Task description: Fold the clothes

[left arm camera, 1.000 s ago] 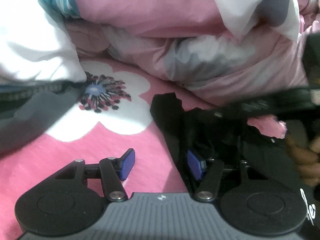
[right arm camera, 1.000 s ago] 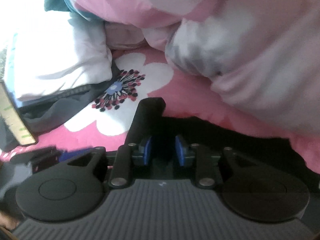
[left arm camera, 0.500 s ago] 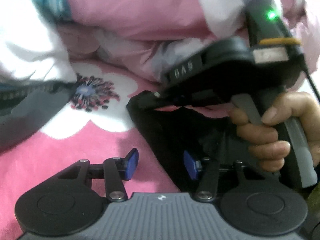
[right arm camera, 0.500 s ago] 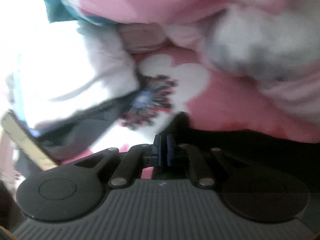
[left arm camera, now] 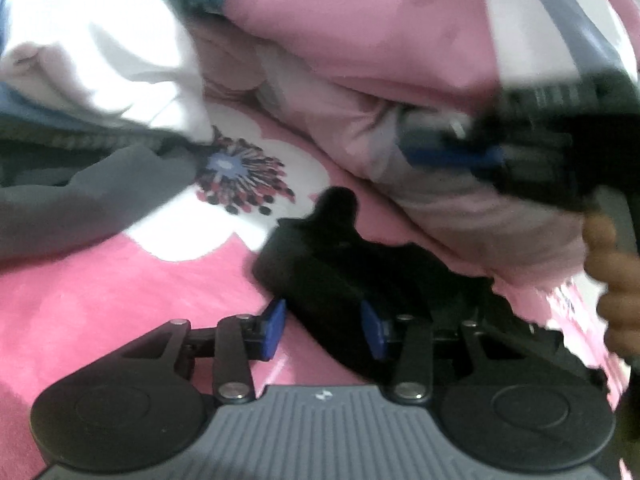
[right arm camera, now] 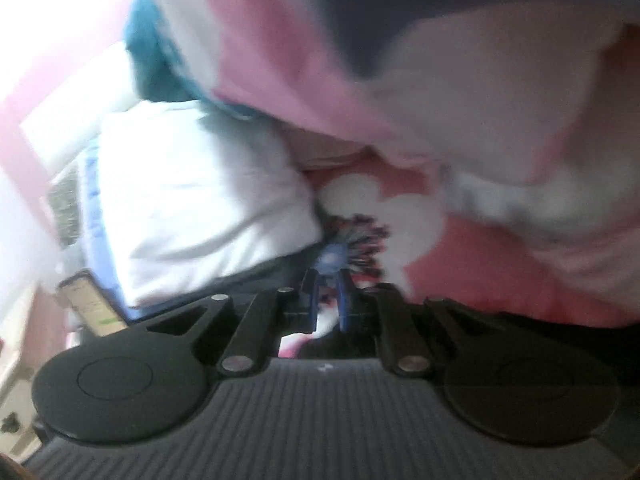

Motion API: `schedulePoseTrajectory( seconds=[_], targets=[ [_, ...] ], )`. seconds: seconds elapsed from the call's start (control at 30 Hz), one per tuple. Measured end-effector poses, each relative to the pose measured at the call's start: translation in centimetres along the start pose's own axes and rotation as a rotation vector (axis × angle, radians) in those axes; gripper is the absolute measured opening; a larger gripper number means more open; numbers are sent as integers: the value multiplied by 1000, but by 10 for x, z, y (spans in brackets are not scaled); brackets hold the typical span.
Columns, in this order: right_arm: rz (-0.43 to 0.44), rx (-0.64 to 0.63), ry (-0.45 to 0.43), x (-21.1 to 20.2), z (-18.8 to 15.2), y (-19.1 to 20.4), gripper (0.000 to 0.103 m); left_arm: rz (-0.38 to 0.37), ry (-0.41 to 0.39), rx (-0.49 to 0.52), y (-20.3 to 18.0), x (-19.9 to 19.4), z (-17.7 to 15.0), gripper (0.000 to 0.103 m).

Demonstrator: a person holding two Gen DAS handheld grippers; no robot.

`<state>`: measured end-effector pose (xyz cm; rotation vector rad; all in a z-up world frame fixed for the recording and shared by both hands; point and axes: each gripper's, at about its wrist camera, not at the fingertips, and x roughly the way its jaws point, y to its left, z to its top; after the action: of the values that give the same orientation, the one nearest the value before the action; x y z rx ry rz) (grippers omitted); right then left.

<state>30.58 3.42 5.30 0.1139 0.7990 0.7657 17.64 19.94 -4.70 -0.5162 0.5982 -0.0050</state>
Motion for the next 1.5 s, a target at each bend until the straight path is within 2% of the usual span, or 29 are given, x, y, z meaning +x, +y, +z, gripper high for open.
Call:
schedulePoseTrajectory(
  seconds=[0.07,0.17,0.27,0.33,0.43,0.47,0.5,0.53,0.67,0.97,1.07,1.17,1.27,1.33,1.4,1.43,1.5],
  targets=[
    [-60,34,42,9,-2,-9,11,21,-22,-30,5,1,2,38],
    [-96,102,110,28,-6,-22,12,49,-42,-61,10,4,4,24],
    [-94,162,144,47,-7,-30,18,65,-47,-76,13,5,5,15],
    [-87,190,159,59,-6,-33,26,72,-49,-70,13,4,5,8],
    [-103,189,190,78,-2,-34,25,90,-65,-56,10,-1,4,5],
    [-117,169,190,82,0,-31,21,97,-72,-53,9,-3,4,5],
    [-129,147,182,85,1,-28,4,104,-78,-51,9,-5,3,5],
    [-141,125,167,86,3,-24,2,112,-81,-50,9,-6,3,5],
    [-139,60,91,85,11,-9,2,144,-86,-45,8,-10,2,5],
    [-118,-55,4,107,7,11,1,171,-74,-55,10,-13,-1,4],
    [-117,-119,18,117,2,17,1,183,-85,-59,10,-15,-2,4],
    [-142,-152,34,131,-3,18,1,203,-139,-46,5,-23,-5,4],
    [-157,-126,-25,125,-4,13,1,221,-206,-25,-1,-32,-7,2],
    [-143,-123,-54,120,-3,9,1,232,-251,-10,-5,-39,-7,3],
    [-111,-127,-29,121,-3,5,2,243,-296,6,-9,-45,-8,4],
    [-93,-128,-4,124,-3,3,4,248,-303,9,-10,-46,-8,4],
    [-71,-114,20,127,-6,0,4,253,-252,-6,-7,-40,-7,4]
  ],
)
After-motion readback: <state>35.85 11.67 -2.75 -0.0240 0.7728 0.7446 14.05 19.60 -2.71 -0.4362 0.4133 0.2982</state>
